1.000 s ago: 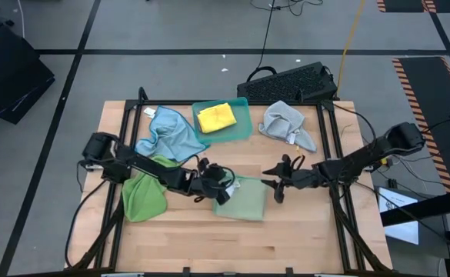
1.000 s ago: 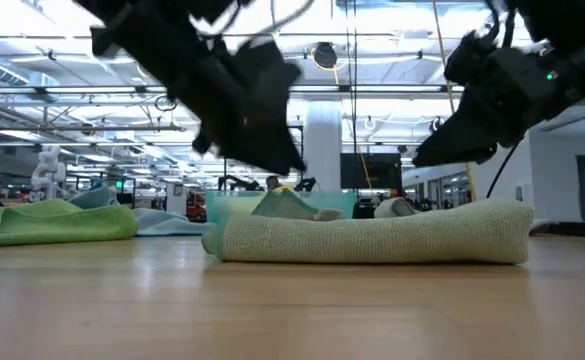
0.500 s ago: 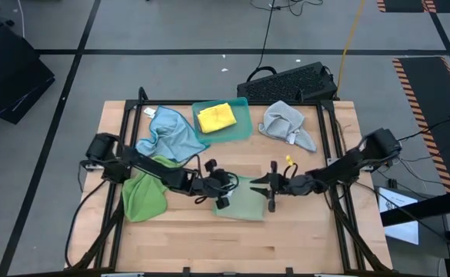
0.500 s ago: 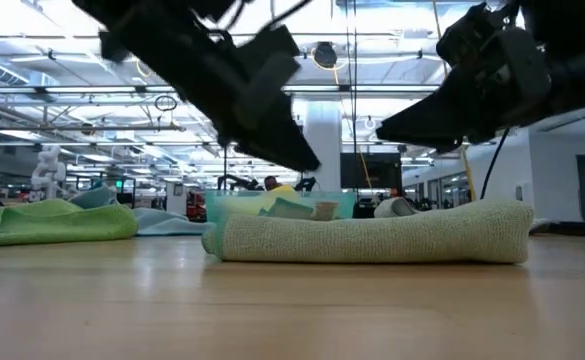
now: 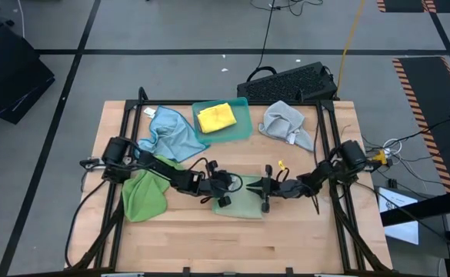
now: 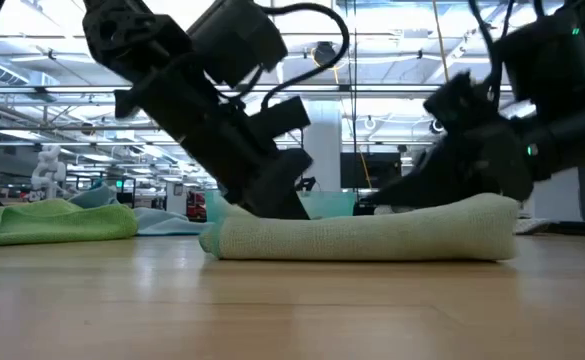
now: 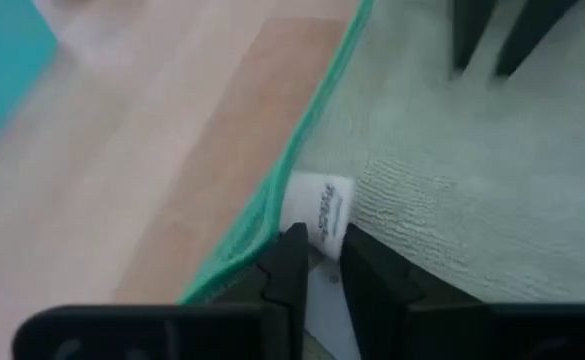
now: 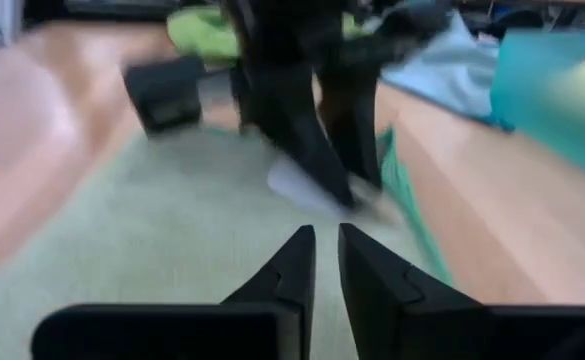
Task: Fold microfiber towels
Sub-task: Fold the light green microfiber cloth
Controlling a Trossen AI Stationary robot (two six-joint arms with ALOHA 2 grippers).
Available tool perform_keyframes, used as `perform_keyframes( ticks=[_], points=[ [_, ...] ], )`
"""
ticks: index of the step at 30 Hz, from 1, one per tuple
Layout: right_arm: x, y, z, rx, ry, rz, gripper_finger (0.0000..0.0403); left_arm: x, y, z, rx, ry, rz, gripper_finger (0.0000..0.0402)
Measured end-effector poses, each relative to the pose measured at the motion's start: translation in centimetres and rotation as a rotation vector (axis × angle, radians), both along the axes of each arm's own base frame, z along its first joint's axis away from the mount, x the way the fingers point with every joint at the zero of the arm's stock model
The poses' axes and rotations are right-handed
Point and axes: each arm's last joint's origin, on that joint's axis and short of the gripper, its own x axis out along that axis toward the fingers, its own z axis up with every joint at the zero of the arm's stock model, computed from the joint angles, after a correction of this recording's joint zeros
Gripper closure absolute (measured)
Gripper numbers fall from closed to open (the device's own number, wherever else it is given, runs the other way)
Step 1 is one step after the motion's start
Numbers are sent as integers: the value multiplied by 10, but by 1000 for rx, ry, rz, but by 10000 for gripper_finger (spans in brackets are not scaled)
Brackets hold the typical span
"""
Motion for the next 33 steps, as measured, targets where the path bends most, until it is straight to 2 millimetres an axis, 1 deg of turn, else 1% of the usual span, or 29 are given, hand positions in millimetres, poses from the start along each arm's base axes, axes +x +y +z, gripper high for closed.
perform_keyframes(
  ticks=[4, 6, 9, 12, 14, 18, 21, 24, 26, 29, 31, 33],
  points=[
    [-2, -2, -16, 39, 59, -29, 370, -2, -3, 26, 24, -60, -40, 354],
    [-3, -2, -18, 56, 62, -37, 371, -3, -7, 39, 32, -95, -63, 360],
    [-2, -2, -16, 62, 56, -36, 371, -4, -16, 55, 40, -170, -105, 368],
    [-1, 1, -2, 85, -3, -24, 371, -2, -28, 61, 29, -235, -187, 371],
    [0, 3, 8, 101, -45, -12, 371, -3, -36, 59, 5, -238, -223, 371],
    [0, 11, 30, 159, -136, 16, 371, -6, -48, 43, -39, -181, -225, 371],
    [3, 18, 36, 225, -155, 20, 371, -7, -55, 30, -57, -147, -225, 371],
    [11, 26, 34, 266, -136, 23, 371, -12, -59, 13, -73, -61, -208, 371],
    [18, 34, 30, 256, -102, 35, 371, -15, -60, 8, -103, -25, -179, 371],
    [27, 45, 20, 215, -37, 50, 371, -16, -65, 9, -131, -41, -166, 371],
    [29, 49, 13, 197, -13, 43, 371, -18, -69, 10, -125, -40, -184, 371],
    [27, 49, 3, 173, 8, 2, 371, -19, -72, 9, -121, -30, -193, 371]
  ],
)
